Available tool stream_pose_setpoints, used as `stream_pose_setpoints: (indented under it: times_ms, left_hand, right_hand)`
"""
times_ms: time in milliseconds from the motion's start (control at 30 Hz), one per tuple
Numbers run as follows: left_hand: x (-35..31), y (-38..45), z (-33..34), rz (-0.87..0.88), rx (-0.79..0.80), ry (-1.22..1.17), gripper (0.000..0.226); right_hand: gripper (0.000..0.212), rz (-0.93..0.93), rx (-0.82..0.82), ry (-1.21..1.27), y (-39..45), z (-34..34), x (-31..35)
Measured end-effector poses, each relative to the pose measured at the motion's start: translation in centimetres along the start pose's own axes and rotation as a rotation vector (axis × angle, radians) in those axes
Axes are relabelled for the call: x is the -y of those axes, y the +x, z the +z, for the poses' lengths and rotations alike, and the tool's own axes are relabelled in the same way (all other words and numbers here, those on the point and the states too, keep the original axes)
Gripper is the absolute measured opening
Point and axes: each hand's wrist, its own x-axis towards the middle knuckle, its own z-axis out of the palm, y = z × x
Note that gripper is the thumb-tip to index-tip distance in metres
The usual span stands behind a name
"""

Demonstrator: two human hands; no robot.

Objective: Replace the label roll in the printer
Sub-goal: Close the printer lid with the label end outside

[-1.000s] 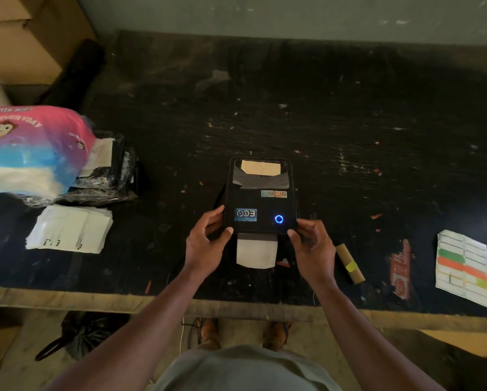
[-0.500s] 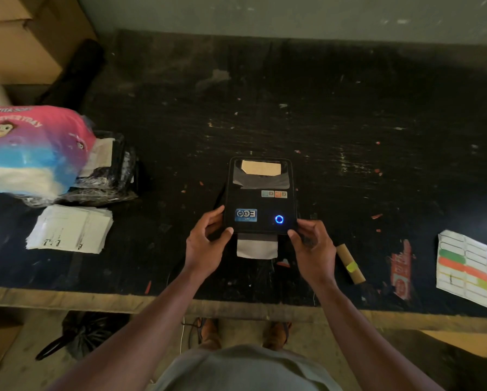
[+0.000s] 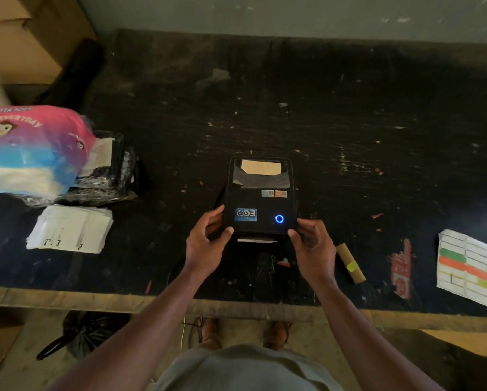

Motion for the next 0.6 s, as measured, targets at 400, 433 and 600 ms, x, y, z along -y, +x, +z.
stream_pose_setpoints:
  times_ms: [400,433,600]
  left_hand:
    - [0.08,-0.04,-0.04,0.006,0.021,-0.013,0.061]
    - [0.19,-0.04,-0.04,0.008,0.022,-0.017,0.061]
    - [0.04,-0.02,0.07,0.001,0.015,0.013,0.061]
  right_hand:
    - [0.035,-0.004,-0.005,-0.043,0.03,0.05,-0.03]
    - [0.035,-0.007,-0.005,-0.044,0.06,0.03,-0.14]
    - [0.035,-0.012,-0.004,-0.053,0.09,0.20,0.09]
